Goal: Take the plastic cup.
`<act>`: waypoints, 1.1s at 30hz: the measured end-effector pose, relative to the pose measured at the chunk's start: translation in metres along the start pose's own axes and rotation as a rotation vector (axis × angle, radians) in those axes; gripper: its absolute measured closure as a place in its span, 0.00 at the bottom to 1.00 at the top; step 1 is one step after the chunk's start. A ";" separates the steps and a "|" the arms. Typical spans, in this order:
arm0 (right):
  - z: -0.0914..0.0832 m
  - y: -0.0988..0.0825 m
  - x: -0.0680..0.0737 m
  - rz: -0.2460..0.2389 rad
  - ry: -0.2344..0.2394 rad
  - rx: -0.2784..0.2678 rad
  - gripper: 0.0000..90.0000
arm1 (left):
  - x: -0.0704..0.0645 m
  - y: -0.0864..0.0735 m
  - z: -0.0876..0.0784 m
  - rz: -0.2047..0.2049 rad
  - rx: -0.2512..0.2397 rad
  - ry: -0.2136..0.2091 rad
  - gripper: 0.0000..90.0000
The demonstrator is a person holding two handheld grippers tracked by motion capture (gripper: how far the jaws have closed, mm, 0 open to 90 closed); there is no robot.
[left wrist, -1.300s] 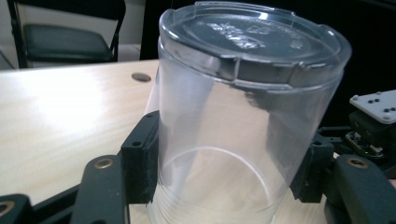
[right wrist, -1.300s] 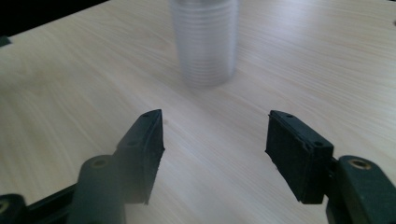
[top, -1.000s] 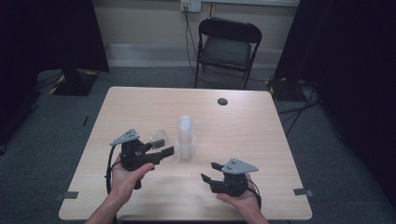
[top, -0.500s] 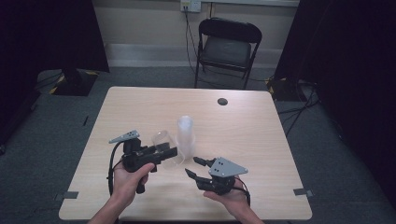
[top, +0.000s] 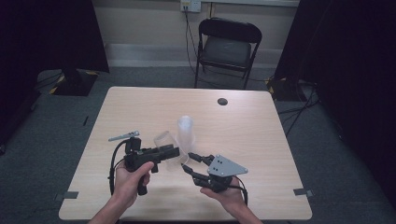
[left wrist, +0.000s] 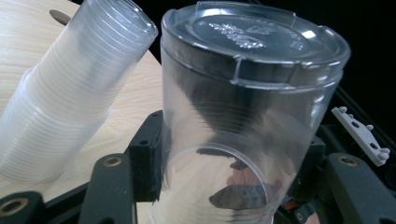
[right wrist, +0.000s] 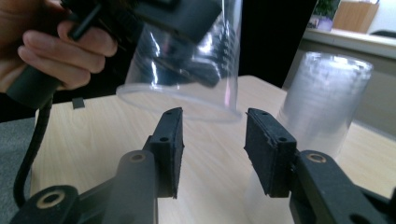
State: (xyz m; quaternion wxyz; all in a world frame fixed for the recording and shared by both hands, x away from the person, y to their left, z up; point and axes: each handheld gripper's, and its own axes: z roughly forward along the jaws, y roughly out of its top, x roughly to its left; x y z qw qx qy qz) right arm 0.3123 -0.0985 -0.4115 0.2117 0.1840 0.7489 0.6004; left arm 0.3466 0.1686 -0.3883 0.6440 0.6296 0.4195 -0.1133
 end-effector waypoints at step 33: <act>0.013 0.011 0.002 -0.073 -0.058 -0.207 0.85 | -0.009 -0.005 0.010 -0.070 0.001 -0.130 0.43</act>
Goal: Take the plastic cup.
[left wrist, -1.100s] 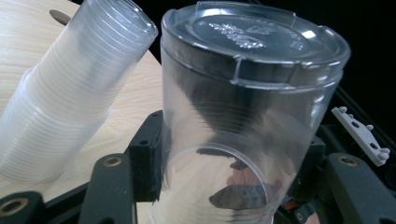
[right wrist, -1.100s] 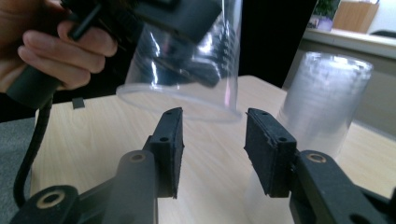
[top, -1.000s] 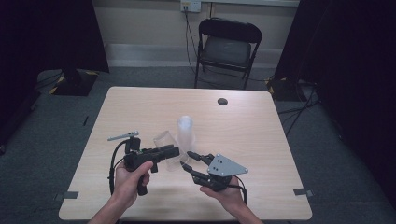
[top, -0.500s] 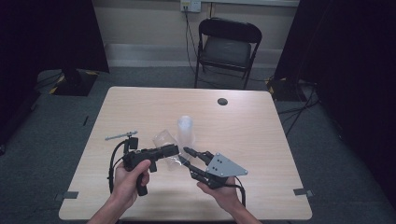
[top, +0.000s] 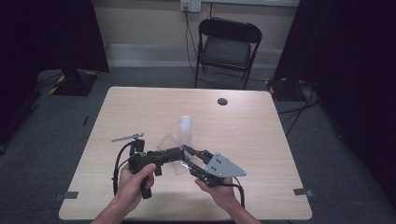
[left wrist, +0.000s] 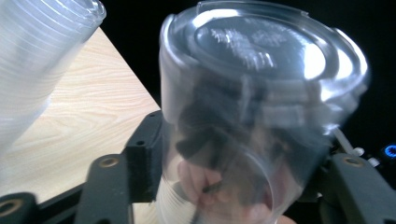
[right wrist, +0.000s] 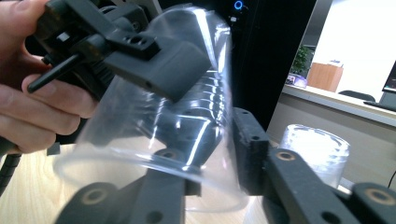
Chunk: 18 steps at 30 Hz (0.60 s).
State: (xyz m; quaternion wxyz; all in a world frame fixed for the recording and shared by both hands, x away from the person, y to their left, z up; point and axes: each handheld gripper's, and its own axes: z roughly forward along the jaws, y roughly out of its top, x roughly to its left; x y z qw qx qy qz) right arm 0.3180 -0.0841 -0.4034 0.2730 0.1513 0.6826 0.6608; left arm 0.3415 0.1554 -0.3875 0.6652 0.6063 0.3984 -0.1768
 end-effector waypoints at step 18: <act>-0.003 0.002 -0.001 0.031 0.017 0.017 0.98 | -0.001 0.004 -0.003 0.125 -0.028 0.060 0.22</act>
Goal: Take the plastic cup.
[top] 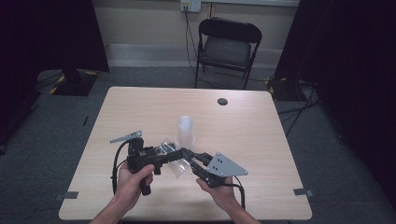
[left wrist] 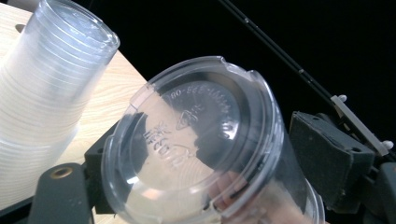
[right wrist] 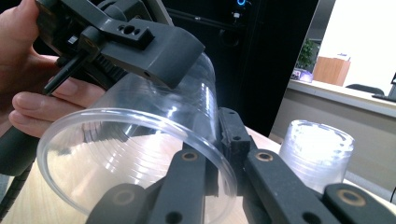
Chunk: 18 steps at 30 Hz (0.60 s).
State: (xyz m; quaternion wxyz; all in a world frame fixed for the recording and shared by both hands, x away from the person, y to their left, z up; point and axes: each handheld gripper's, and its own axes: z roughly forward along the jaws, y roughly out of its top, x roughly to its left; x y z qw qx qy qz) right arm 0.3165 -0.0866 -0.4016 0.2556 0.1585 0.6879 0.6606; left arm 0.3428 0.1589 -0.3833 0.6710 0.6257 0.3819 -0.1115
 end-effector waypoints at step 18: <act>-0.003 0.001 0.001 -0.011 0.023 0.049 1.00 | 0.000 0.005 -0.005 0.046 -0.006 0.036 0.18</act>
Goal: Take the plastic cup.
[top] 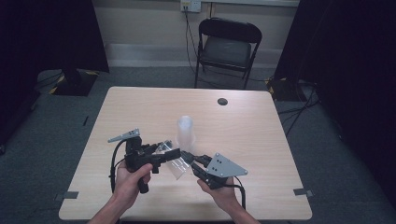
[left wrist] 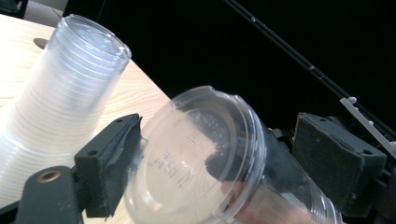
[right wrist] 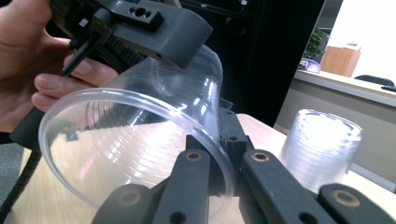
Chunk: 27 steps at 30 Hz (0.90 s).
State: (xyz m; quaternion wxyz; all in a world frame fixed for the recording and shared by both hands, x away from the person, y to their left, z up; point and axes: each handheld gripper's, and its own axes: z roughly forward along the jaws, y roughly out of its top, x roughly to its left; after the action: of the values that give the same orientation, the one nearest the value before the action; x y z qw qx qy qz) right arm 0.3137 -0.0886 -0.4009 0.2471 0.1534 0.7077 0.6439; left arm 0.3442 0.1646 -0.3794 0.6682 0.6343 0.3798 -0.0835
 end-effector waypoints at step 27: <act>-0.012 -0.009 -0.023 0.175 0.070 0.250 1.00 | -0.013 -0.001 0.002 0.357 0.026 0.154 0.17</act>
State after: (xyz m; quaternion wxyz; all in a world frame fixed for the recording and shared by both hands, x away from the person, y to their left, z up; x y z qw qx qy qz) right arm 0.3275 -0.1122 -0.4058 0.1444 0.2214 0.7744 0.5749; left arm 0.3350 0.1580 -0.3719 0.6331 0.7046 0.3102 0.0800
